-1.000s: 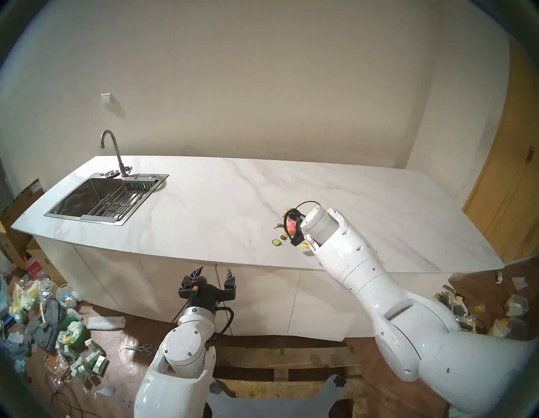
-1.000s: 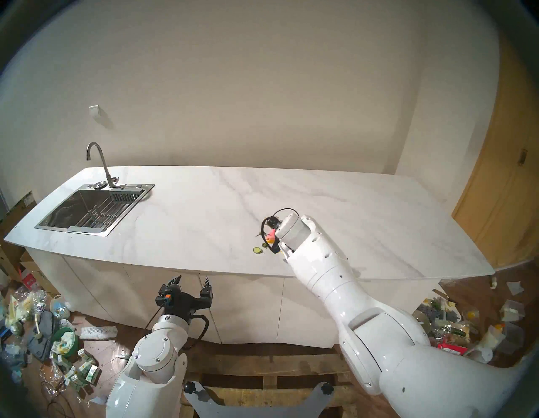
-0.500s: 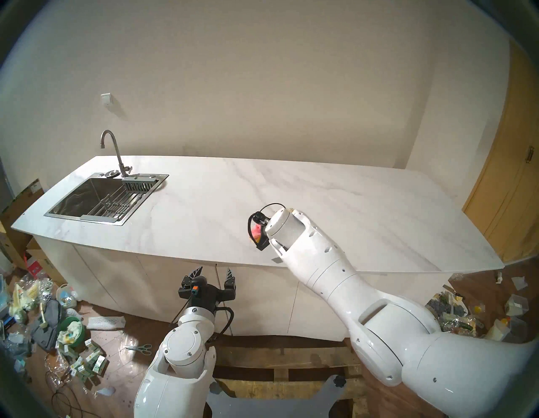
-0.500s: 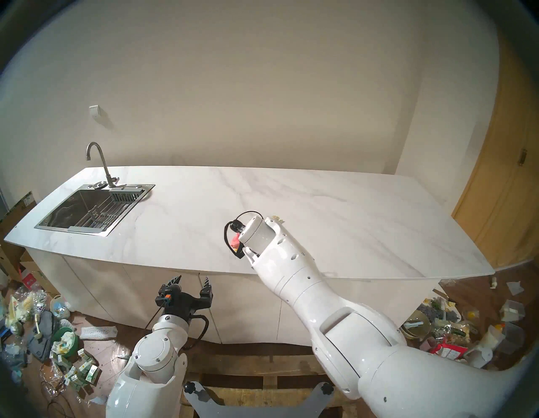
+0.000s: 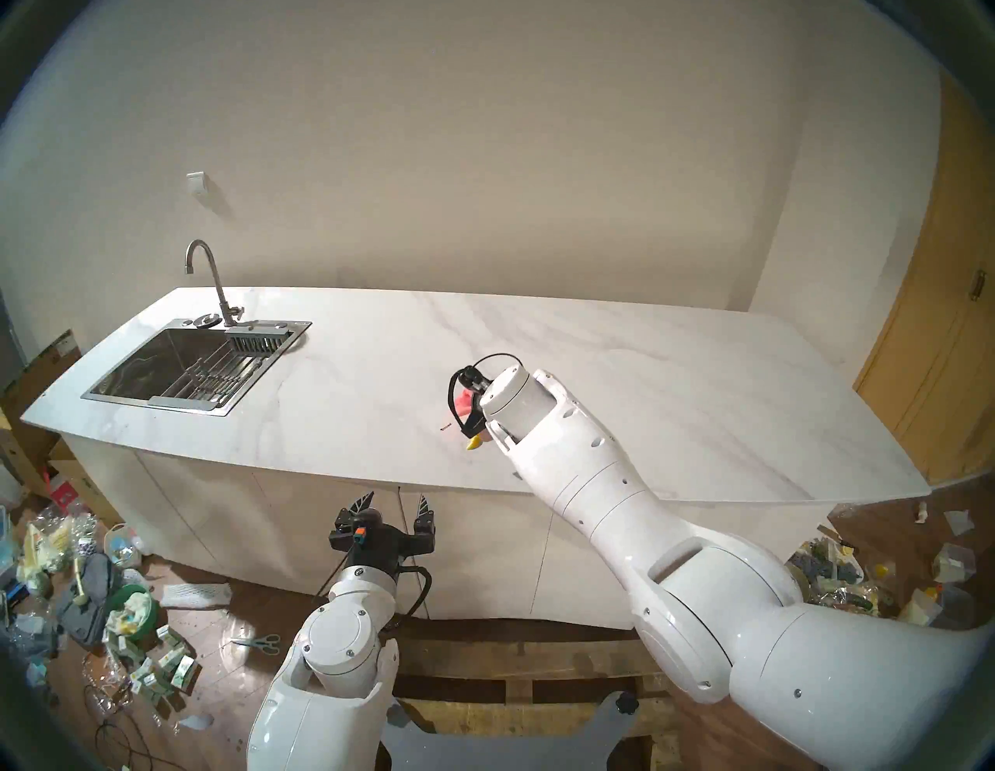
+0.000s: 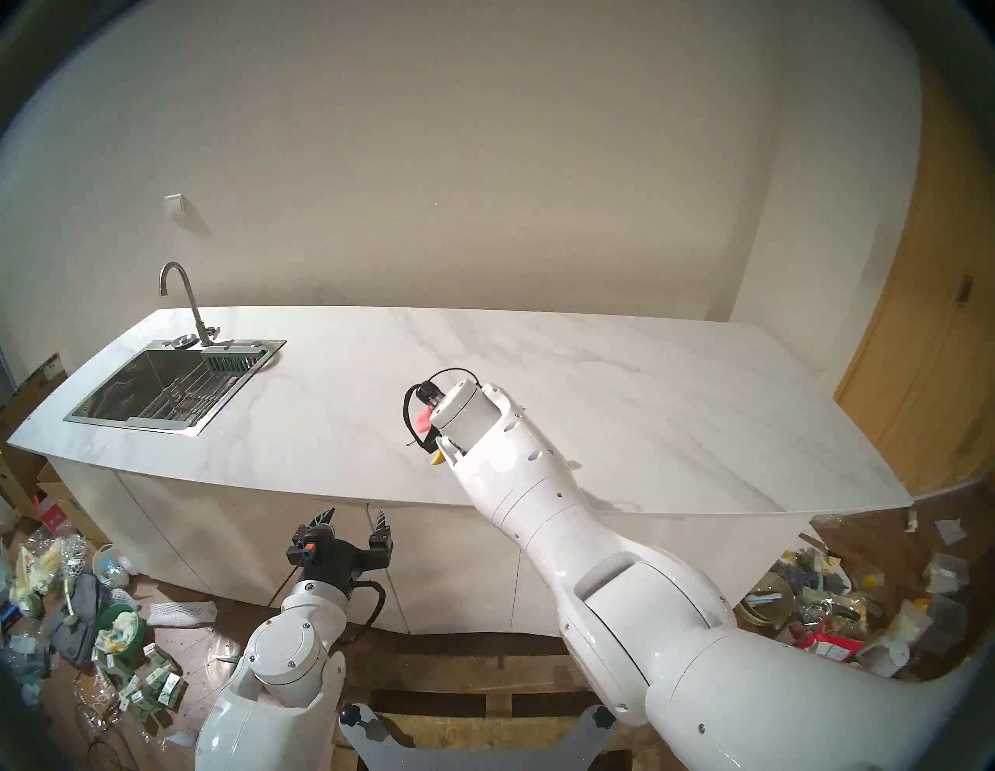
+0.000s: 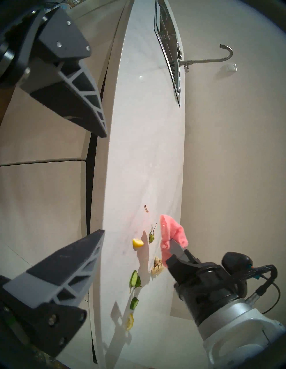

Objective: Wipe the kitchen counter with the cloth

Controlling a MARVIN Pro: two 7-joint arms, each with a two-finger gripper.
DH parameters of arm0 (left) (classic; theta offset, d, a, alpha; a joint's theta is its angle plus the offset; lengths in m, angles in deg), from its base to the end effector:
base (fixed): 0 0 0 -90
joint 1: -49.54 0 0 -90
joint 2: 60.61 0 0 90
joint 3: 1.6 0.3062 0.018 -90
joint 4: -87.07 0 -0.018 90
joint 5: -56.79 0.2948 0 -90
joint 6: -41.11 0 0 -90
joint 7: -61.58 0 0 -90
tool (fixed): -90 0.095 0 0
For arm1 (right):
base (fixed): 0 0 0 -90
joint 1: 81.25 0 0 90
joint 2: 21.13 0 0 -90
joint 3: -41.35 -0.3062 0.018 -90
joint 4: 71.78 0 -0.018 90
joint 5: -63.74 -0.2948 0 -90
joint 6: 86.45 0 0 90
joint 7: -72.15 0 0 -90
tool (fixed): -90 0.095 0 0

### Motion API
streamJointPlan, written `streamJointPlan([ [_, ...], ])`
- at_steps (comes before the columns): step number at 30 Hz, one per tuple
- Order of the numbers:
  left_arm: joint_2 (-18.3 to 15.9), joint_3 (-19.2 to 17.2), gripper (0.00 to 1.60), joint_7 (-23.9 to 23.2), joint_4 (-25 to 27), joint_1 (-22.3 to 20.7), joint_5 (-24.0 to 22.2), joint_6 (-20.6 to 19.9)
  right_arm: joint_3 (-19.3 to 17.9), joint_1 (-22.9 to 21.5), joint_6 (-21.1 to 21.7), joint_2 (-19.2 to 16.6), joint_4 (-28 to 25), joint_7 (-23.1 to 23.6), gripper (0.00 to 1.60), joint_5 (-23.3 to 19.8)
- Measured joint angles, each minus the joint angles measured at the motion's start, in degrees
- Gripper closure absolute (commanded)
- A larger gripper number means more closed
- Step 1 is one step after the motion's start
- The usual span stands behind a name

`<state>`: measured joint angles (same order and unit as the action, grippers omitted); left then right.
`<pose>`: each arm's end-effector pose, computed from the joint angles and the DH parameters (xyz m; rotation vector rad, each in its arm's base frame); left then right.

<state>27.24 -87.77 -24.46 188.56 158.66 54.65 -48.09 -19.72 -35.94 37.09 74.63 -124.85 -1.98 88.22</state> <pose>0.3000 -0.0111 -0.3641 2.3437 0.0136 2.0732 0.5695 0.1912 -0.2420 2.2844 1.1957 1.4590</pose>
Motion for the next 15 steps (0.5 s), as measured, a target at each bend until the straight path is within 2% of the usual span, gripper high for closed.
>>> streamJointPlan([
  [8, -0.04, 0.03, 0.00, 0.05, -0.01, 0.00, -0.03, 0.00, -5.37, -0.30, 0.06, -2.17, -5.08, -2.07, 1.60, -1.17],
  [15, -0.07, 0.05, 0.00, 0.06, 0.02, 0.02, -0.07, 0.00, -9.58, -0.29, -0.05, -2.76, -4.36, -7.55, 1.60, -0.59],
])
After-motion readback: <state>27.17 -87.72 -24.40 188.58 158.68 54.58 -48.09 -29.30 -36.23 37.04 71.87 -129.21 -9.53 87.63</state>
